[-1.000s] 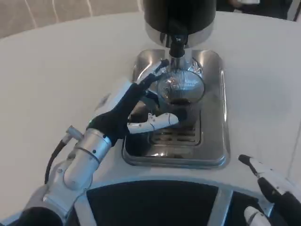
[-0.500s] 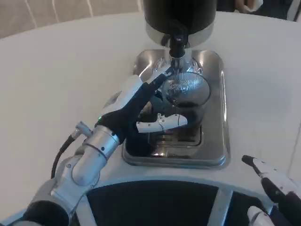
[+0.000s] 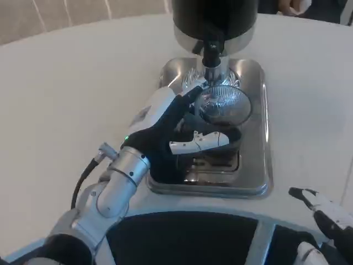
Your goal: Grasp the cup under the faucet to collect the drink, then remove the cup.
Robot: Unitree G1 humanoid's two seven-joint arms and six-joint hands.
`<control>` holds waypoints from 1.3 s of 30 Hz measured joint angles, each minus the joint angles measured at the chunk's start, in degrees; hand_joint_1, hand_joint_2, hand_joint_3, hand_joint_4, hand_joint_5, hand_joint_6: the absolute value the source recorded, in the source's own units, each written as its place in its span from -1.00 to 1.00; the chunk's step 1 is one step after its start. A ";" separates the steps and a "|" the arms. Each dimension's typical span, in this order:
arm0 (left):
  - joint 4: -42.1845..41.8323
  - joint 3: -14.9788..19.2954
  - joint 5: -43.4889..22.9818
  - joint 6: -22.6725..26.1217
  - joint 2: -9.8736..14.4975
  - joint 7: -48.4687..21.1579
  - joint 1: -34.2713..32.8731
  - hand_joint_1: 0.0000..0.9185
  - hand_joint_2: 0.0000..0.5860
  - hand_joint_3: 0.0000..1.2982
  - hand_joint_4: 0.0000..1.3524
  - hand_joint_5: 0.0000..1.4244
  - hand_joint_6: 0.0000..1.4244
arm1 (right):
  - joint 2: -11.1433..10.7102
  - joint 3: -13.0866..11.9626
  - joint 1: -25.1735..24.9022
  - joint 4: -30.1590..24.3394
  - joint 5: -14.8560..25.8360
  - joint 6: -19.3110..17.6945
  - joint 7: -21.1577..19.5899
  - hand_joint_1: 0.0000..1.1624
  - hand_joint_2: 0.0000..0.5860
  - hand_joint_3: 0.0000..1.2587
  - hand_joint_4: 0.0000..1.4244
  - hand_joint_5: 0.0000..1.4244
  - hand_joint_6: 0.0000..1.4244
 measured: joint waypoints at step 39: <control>-4.48 2.65 -0.70 -3.49 1.23 7.49 7.41 0.37 -0.92 0.44 0.64 0.97 1.00 | -1.31 1.99 -4.88 0.00 -3.97 5.51 0.28 -0.92 0.99 -0.89 -1.00 -1.00 -0.96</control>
